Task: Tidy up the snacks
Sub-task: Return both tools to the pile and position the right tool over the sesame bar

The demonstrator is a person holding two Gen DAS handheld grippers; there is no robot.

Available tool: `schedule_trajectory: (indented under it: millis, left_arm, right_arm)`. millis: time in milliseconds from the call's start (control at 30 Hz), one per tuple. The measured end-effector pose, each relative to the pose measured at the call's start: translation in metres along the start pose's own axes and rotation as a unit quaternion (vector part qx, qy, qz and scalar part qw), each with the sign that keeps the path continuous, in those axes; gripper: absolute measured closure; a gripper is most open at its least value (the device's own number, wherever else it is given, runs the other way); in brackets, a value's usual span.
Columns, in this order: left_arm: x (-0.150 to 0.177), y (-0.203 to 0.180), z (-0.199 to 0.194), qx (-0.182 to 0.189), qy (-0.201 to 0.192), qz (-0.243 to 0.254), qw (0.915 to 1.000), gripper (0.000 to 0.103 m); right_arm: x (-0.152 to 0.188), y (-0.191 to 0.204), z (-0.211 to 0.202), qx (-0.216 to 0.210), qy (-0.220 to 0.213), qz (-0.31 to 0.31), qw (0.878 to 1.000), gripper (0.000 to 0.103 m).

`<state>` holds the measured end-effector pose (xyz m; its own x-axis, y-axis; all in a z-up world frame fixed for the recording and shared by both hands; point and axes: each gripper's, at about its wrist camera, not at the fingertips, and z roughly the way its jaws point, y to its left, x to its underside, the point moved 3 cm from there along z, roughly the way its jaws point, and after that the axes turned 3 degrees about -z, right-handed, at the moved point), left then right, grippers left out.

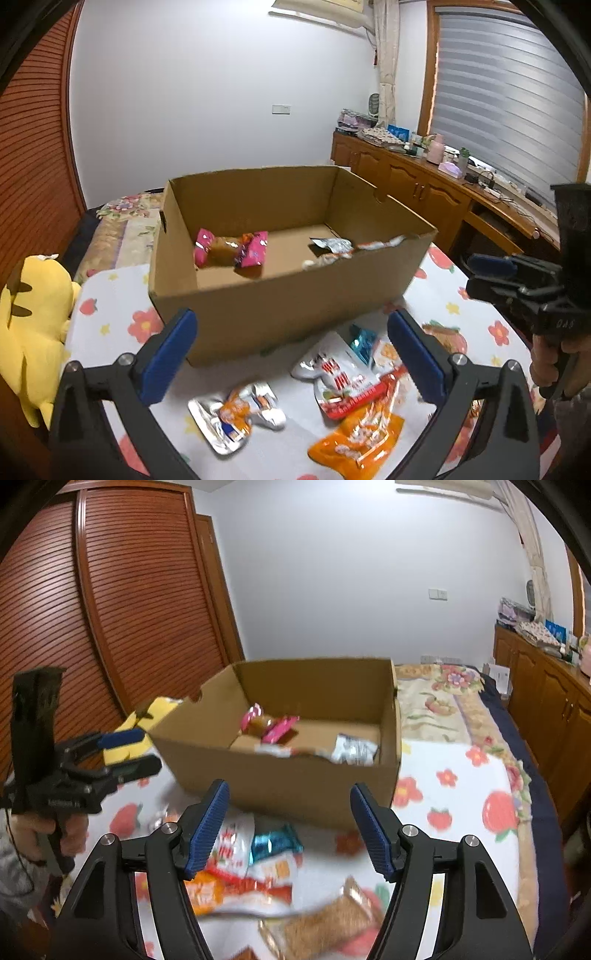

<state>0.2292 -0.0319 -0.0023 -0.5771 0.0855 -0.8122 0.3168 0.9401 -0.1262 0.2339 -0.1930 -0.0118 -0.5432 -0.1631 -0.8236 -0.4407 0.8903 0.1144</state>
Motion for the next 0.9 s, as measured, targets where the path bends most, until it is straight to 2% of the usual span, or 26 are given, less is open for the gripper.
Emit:
schedule_trajectory:
  millis: [433,900]
  left_arm:
    - [0.06,-0.019,0.005,0.008,0.03,0.023,0.9992,0.0]
    - [0.094,-0.043,0.02,0.037,0.069,0.047,0.9958,0.0]
  right_arm:
    - [0.076,-0.019,0.013,0.045,0.062,0.015,0.997,0.03]
    - [0.103,-0.024,0.032,0.05,0.098,0.039,0.993,0.026]
